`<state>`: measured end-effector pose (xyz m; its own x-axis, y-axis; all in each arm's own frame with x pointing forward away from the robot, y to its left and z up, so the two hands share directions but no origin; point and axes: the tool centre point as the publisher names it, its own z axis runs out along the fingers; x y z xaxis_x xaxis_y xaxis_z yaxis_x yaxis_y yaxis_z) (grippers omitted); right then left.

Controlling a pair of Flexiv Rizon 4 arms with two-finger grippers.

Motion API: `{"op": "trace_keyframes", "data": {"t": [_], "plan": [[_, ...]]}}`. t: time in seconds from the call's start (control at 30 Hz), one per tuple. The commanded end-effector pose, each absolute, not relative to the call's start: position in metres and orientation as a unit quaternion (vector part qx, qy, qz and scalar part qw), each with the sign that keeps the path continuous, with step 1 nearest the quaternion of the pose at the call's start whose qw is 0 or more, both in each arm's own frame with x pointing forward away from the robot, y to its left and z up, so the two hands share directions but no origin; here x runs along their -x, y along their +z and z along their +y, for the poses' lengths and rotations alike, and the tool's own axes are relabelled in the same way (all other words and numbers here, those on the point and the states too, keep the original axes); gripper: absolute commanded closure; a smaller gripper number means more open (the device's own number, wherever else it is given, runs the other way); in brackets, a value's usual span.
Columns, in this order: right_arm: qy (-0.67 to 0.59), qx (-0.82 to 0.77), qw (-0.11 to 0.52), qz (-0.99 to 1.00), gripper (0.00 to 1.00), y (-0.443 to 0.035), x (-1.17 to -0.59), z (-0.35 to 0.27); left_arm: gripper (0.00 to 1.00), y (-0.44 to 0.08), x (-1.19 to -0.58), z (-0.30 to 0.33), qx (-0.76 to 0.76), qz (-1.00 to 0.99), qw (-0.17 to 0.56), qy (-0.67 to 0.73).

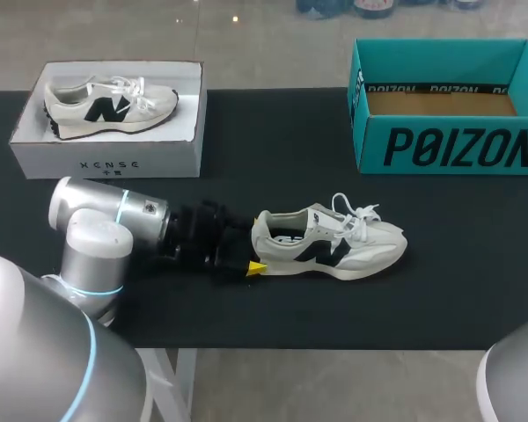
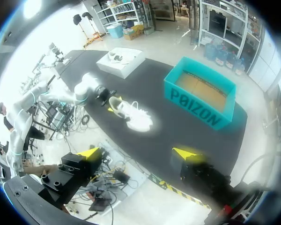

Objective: Take the shoe out of the shoebox, open the shoe tongue, remove and reinsert the insole, then place the shoe into the shoebox

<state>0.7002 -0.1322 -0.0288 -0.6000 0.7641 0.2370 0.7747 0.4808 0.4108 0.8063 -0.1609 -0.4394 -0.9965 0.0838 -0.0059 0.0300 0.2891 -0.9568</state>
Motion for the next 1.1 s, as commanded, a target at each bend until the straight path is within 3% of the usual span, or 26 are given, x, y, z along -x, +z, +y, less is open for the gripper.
{"op": "trace_keyframes", "data": {"t": [0.03,0.9,1.1], "plan": [[-0.242,0.447,0.013,-0.861,0.0,-0.027,-0.703,-0.132,1.0,-0.444,-0.806,-0.163,0.036,-0.802,0.024,0.595],[-0.242,0.447,0.013,-0.861,0.0,-0.027,-0.703,-0.132,1.0,-0.444,-0.806,-0.163,0.036,-0.802,0.024,0.595],[-0.155,0.52,-0.001,-0.84,0.0,-0.041,-0.699,-0.06,1.0,-0.444,-0.806,-0.163,0.036,-0.802,0.024,0.595]]}}
